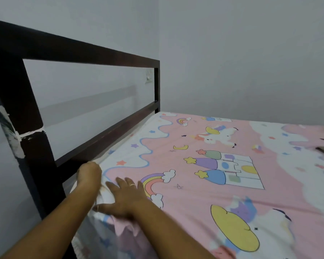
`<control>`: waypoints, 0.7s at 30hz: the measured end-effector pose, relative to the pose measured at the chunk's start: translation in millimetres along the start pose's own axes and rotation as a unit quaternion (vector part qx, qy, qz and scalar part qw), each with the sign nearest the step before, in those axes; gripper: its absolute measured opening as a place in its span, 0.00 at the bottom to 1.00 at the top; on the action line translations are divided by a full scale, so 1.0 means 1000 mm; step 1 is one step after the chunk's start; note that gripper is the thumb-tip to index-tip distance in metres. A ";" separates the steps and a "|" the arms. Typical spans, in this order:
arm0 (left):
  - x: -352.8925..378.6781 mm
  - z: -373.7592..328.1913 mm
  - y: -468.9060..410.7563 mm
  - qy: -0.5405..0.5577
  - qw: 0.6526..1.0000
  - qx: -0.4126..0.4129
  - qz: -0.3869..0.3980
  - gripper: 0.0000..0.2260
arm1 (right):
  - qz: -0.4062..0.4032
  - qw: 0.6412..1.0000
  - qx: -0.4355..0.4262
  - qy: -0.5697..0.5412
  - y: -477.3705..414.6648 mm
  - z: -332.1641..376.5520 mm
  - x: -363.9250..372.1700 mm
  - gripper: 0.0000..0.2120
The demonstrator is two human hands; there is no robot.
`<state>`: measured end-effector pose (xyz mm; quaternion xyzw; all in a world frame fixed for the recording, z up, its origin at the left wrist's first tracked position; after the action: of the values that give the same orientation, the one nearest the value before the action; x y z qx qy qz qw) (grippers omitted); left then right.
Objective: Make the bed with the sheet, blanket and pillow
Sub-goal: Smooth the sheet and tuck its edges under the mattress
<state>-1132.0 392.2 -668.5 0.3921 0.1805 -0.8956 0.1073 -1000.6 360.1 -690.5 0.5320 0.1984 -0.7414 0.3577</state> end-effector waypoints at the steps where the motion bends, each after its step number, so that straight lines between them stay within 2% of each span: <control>1: 0.000 0.001 0.004 -0.008 1.000 0.002 0.017 0.14 | -0.006 1.000 -0.002 0.004 0.002 0.001 0.000 0.39; 3: 0.002 0.007 0.009 0.019 0.999 -0.011 0.040 0.14 | -0.004 1.000 -0.010 0.011 0.005 0.005 -0.003 0.40; 7: 0.005 0.025 0.037 0.136 0.990 -0.033 0.035 0.15 | 0.009 0.999 -0.019 0.032 0.017 0.005 -0.020 0.40; 10: 0.008 0.035 0.060 0.209 0.977 -0.048 0.014 0.13 | -0.033 0.999 -0.004 0.039 0.034 0.002 -0.034 0.34; 13: 0.015 0.043 0.081 0.304 0.948 -0.077 -0.061 0.10 | -0.046 0.997 0.004 0.065 0.048 0.001 -0.035 0.25; 16: 0.029 0.048 0.103 0.457 0.871 -0.124 -0.130 0.08 | -0.046 0.993 -0.007 0.105 0.055 0.006 -0.030 0.24; 19: 0.038 0.042 0.127 0.579 0.781 -0.198 -0.123 0.12 | -0.054 0.986 -0.028 0.157 0.057 0.013 -0.024 0.25; 20: 0.043 0.038 0.132 0.632 0.738 -0.213 -0.101 0.12 | -0.065 0.980 -0.038 0.187 0.058 0.016 -0.023 0.26; 21: 0.049 0.032 0.135 0.697 0.681 -0.213 -0.079 0.13 | -0.079 0.971 -0.053 0.217 0.059 0.019 -0.022 0.27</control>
<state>-1141.2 253.0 -717.0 0.8537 0.4192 -0.3064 -0.0395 -965.7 315.1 -657.9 0.6432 0.3517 -0.6223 0.2744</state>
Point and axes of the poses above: each hand's wrist, its own y-axis away from the middle knuckle, its own x-axis out of the palm, z = x × y, the point moved 4 cm from there along -y, towards the middle knuckle, and after that the axes turned 5 degrees about -x, right-handed, at the moved point
